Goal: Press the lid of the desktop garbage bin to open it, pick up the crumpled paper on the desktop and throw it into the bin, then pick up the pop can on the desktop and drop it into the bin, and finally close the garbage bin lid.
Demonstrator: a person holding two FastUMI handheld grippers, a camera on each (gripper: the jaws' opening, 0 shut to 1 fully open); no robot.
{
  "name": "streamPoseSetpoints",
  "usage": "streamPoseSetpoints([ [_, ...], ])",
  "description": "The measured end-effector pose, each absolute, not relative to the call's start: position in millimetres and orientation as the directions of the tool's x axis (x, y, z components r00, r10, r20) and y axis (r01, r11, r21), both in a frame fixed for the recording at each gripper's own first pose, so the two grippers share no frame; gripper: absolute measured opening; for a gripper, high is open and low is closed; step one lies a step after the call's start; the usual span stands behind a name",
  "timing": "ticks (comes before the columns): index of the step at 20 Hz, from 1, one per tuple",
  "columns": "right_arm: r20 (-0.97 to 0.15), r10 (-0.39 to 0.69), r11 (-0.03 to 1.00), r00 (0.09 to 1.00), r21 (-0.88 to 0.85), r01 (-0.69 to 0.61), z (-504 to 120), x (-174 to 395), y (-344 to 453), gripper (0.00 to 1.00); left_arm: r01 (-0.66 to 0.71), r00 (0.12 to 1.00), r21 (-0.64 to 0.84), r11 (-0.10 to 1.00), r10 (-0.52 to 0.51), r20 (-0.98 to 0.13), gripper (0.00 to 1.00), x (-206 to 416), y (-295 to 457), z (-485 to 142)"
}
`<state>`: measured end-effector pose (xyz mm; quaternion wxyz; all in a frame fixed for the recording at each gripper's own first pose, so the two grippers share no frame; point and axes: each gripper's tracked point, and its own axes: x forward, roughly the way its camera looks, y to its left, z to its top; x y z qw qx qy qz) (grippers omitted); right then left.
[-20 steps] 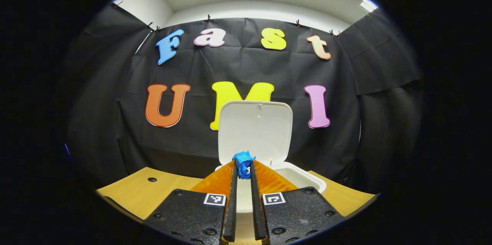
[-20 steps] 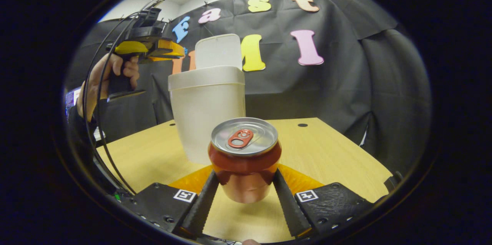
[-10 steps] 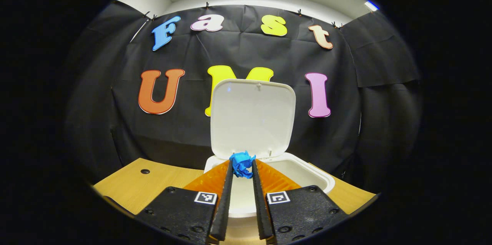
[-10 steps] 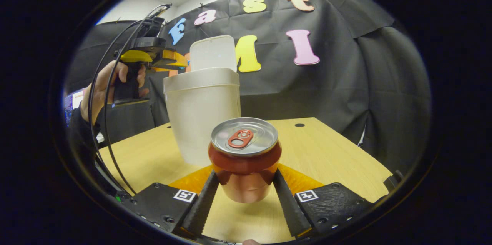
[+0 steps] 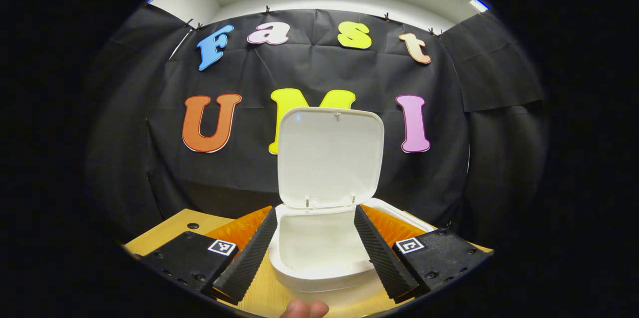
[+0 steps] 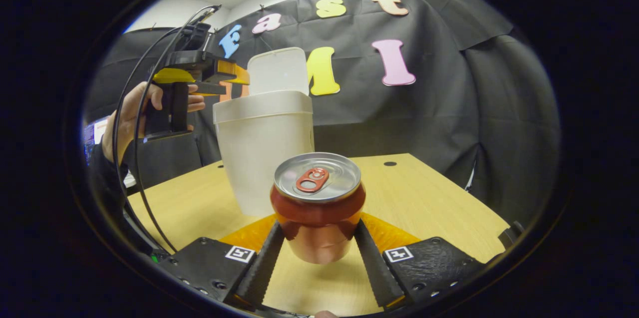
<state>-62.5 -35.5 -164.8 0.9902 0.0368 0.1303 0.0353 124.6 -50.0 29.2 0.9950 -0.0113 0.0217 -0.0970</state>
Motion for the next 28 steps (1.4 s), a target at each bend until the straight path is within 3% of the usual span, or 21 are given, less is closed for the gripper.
streamPoseSetpoints([
  [16,-0.155,0.078,0.997,0.985,0.006,-0.078,-76,-48,-15,0.79,0.124,0.991,0.006,0.992,-0.124,0.039,1.0,77,15,38],
  [24,-0.044,0.146,0.986,0.988,-0.071,-0.149,9,-8,25,0.79,0.044,0.999,0.015,0.999,-0.045,0.028,1.0,47,74,24],
  [28,-0.046,0.198,0.977,0.979,-0.076,-0.201,30,15,48,0.79,0.022,0.999,0.02,1.0,-0.023,0.031,1.0,35,87,19],
])
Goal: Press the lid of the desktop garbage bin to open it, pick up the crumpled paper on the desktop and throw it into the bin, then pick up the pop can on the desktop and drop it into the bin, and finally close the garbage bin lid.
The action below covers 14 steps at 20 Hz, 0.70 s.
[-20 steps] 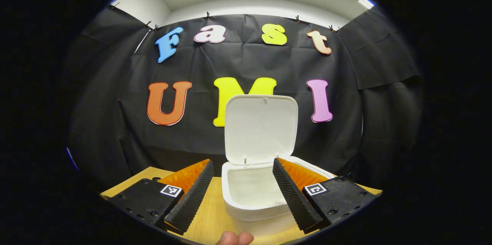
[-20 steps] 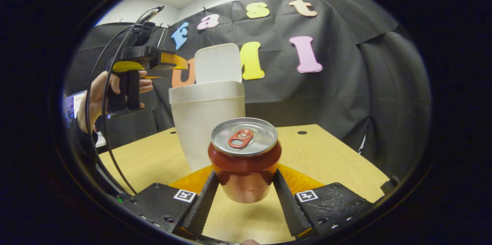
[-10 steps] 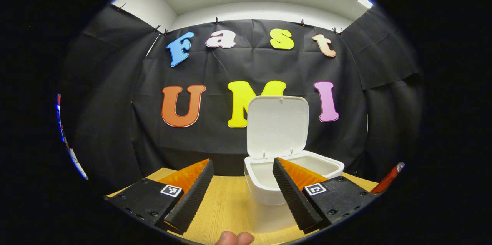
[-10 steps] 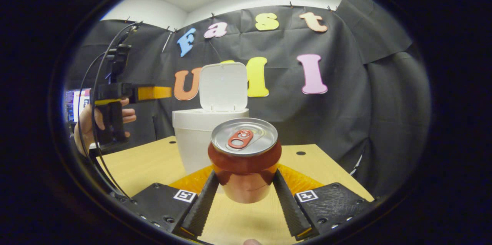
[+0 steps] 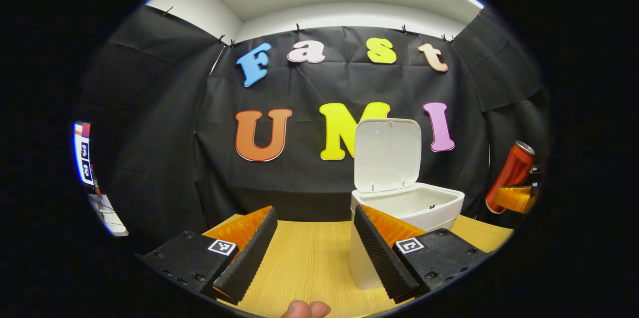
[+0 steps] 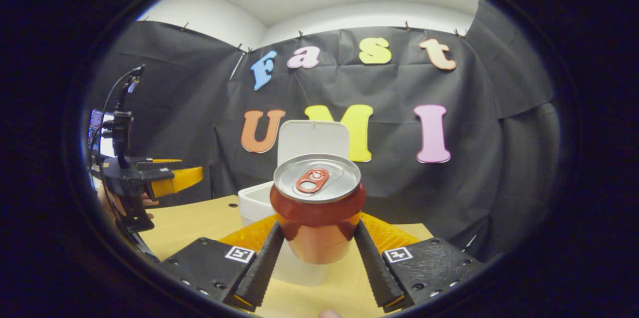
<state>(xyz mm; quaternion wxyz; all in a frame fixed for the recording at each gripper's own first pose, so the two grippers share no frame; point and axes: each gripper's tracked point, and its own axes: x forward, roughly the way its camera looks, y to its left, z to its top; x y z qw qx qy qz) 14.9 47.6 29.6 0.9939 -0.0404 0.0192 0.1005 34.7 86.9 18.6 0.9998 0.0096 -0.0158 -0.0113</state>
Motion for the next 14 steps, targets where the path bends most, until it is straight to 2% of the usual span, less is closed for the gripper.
streamPoseSetpoints([
  [5,-0.061,0.232,0.968,0.971,-0.085,-0.237,52,51,67,0.79,0.021,0.999,0.015,1.0,-0.021,0.028,1.0,24,95,13],
  [14,-0.162,0.23,0.965,0.96,-0.093,-0.247,54,134,88,0.79,-0.003,1.0,0.014,1.0,0.003,0.029,1.0,11,114,8],
])
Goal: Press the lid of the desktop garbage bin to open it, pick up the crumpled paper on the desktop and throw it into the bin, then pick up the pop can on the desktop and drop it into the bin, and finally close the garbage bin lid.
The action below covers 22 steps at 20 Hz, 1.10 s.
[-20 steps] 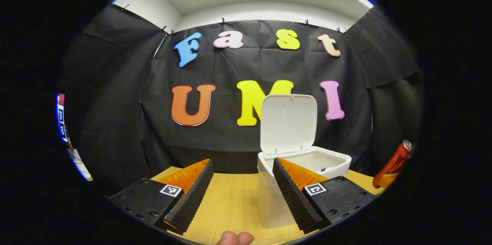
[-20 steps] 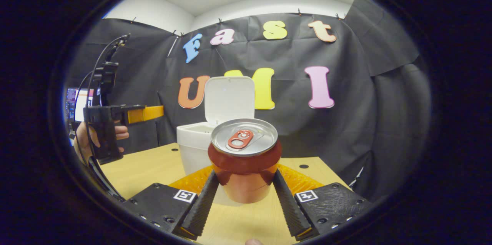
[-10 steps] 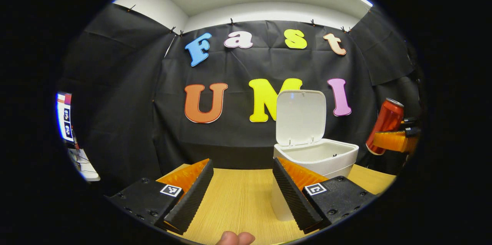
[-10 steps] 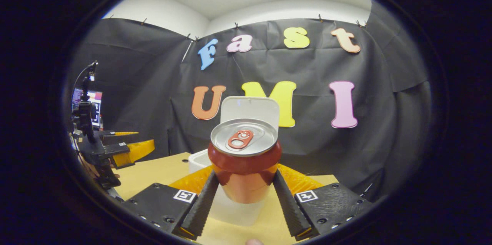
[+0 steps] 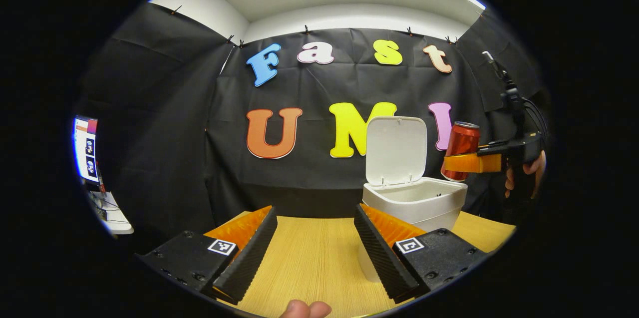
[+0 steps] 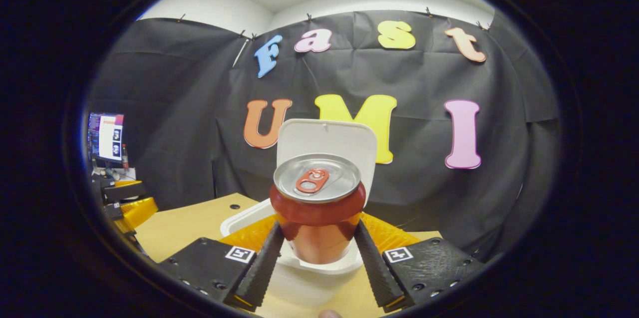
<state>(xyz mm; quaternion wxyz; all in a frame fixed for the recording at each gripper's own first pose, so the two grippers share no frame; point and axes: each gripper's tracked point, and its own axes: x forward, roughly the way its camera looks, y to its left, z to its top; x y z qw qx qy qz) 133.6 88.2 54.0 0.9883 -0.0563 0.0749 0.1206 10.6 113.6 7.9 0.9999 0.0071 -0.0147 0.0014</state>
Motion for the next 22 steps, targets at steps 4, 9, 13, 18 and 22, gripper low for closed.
streamPoseSetpoints([
  [4,-0.223,0.245,0.961,0.943,-0.076,-0.268,41,156,102,0.79,-0.015,1.0,0.008,1.0,0.015,0.021,1.0,7,121,4],
  [9,-0.286,0.251,0.961,0.925,-0.044,-0.275,20,171,111,0.8,-0.027,0.999,0.014,1.0,0.027,0.02,1.0,0,126,3],
  [13,-0.314,0.246,0.963,0.917,-0.029,-0.268,12,178,113,0.79,-0.028,1.0,0.021,0.999,0.028,0.014,1.0,-2,127,-2],
  [18,-0.309,0.243,0.963,0.919,-0.04,-0.268,17,178,116,0.79,-0.033,0.999,0.017,0.999,0.033,0.017,1.0,-5,129,1],
  [22,-0.308,0.233,0.964,0.922,-0.052,-0.261,17,179,117,0.8,-0.031,0.999,0.017,0.999,0.03,0.025,1.0,-8,129,2],
])
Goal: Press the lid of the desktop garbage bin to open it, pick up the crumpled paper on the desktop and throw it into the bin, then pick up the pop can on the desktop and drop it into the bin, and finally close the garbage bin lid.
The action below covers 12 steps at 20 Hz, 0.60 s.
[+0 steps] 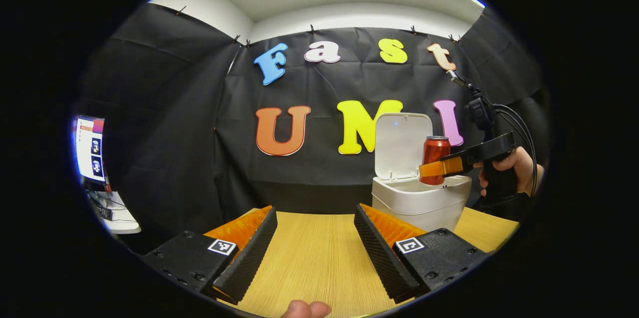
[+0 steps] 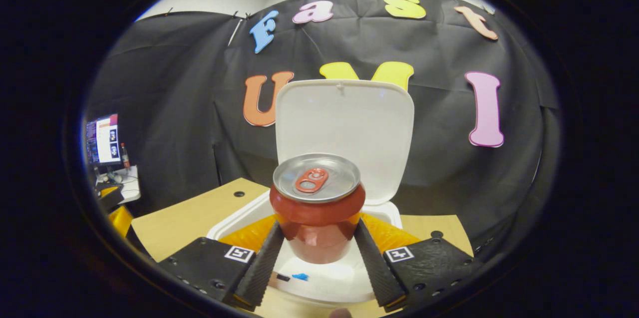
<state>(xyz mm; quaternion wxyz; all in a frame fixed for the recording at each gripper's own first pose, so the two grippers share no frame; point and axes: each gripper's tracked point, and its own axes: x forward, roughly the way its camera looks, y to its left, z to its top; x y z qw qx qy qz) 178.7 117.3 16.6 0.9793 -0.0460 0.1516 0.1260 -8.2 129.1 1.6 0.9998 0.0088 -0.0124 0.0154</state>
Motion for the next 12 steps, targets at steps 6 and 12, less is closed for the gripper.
streamPoseSetpoints([
  [6,-0.296,0.227,0.967,0.928,-0.045,-0.251,20,178,116,0.83,-0.033,0.999,0.024,0.999,0.033,0.032,1.0,-13,131,3],
  [12,-0.248,0.23,0.969,0.941,-0.03,-0.244,36,164,113,0.86,-0.033,0.999,0.019,0.999,0.032,0.03,1.0,-16,127,2],
])
